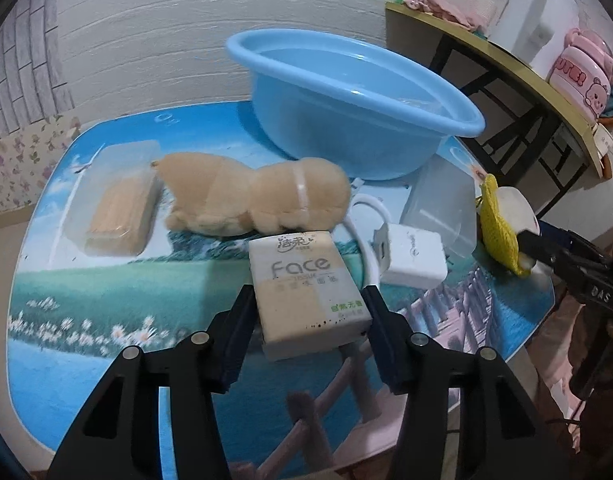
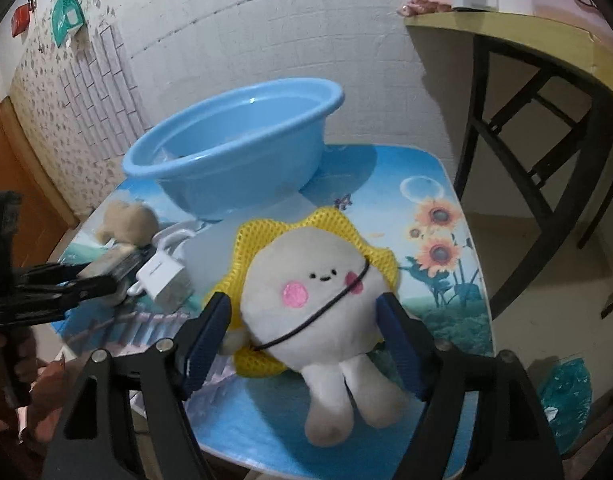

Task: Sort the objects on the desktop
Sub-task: 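Grasp the white plush doll with the right gripper while the left grasps the Face tissue pack, then lift the plush doll with the right gripper while the left lifts the tissue pack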

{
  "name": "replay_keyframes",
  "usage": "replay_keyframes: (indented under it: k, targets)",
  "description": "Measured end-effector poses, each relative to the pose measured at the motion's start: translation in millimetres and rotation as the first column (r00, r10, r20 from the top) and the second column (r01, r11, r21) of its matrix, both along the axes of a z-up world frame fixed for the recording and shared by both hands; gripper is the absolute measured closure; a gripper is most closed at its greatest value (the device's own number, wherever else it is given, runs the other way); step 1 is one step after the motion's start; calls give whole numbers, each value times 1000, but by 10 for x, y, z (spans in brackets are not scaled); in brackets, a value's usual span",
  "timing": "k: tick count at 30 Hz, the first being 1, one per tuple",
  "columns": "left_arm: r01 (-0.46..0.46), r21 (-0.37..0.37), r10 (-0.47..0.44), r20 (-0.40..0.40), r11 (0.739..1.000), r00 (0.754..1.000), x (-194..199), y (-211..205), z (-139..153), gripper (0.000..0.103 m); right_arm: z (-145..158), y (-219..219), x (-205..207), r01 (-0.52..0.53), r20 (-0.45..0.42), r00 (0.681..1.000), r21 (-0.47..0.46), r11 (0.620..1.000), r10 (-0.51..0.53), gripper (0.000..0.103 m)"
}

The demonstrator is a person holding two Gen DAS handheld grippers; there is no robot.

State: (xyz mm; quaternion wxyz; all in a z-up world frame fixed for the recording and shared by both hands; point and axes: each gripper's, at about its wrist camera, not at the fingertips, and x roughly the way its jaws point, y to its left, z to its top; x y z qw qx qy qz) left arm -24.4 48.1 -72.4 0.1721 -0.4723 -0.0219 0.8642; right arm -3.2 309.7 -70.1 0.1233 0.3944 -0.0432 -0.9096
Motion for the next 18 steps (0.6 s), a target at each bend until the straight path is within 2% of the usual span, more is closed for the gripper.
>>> replay_keyframes:
  k: [1,4,8,12,18]
  targets:
    - [-5,-4,5,0,1000,1000,7,-15,-7,51,-7,24,-1,4,-2,1000,-12,1000,-4,45]
    - [-29,-25,29,-2,999,1000,49,-101,-9,51,23,87,5,-3,8,1000,-48,999,4,48]
    - [-65,-39,65,-6,997,998,104,-238,-3,51,115,130,80,-3,-17,1000,-65,998,2,49]
    - [-100,-61,100,1,993,995,145,-377,-44,50,242,82,158,-21,-49,999,-35,999,19,49]
    - [-129,-71,130,13,989,991,147,-490,-98,50,172,-39,168,-52,-20,998,17,999,52,49]
